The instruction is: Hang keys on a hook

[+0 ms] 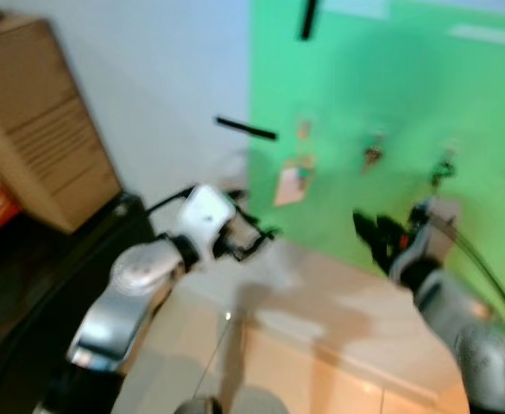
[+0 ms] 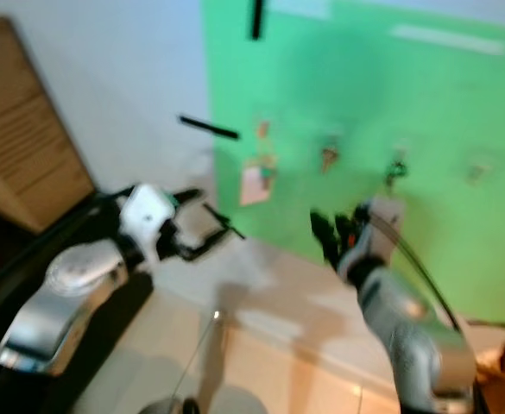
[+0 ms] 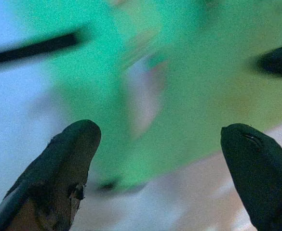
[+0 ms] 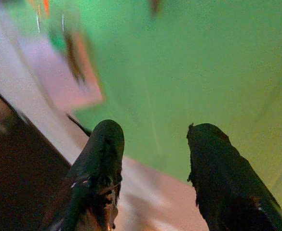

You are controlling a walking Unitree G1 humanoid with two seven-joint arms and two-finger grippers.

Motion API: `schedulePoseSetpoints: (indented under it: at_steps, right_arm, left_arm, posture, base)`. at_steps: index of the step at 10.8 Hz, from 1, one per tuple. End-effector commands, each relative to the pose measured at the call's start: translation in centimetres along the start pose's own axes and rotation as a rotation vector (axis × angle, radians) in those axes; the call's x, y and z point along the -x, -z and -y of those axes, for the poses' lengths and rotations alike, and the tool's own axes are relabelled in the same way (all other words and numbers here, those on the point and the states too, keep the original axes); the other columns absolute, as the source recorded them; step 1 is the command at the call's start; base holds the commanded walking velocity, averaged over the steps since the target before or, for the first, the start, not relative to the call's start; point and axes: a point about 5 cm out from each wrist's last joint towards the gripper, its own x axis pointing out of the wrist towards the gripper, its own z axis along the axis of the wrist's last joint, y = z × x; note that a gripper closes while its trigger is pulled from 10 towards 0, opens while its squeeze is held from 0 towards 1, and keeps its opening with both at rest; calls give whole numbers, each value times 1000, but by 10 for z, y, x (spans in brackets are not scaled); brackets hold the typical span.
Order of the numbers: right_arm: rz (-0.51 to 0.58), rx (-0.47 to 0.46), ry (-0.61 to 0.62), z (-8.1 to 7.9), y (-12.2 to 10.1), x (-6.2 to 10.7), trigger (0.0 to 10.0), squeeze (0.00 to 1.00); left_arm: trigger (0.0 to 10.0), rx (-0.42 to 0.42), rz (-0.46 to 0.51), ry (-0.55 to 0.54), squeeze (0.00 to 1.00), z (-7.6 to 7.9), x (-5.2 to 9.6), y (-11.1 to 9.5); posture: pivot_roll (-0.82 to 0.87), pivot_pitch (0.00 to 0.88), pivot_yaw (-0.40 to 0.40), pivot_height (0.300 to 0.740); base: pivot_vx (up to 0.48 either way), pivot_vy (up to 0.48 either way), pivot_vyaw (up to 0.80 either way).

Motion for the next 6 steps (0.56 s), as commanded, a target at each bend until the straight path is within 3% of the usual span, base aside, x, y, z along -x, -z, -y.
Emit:
schedulePoseSetpoints:
  at_steps: [1,4,6]
  right_arm:
    - [15,94,-10,-7,10,-2,10000,1000]
    - [-3,131,-48,-12,30,-5,10000,1000]
    - [-15,129,-41,-13,43,-6,10000,1000]
  left_arm:
    - [10000,11,-75,-199,0,-14,18,23]
    - [10000,42,-129,-317,0,-6,38,43]
    - [10000,54,-134,-396,0,-5,44,47]
  posture:
    - [-48,0,22,740]
    - [-37,0,18,740]
    - [-25,0,-7,740]
  base:
    - [0,0,800]
    - [0,0,800]
    - [0,0,800]
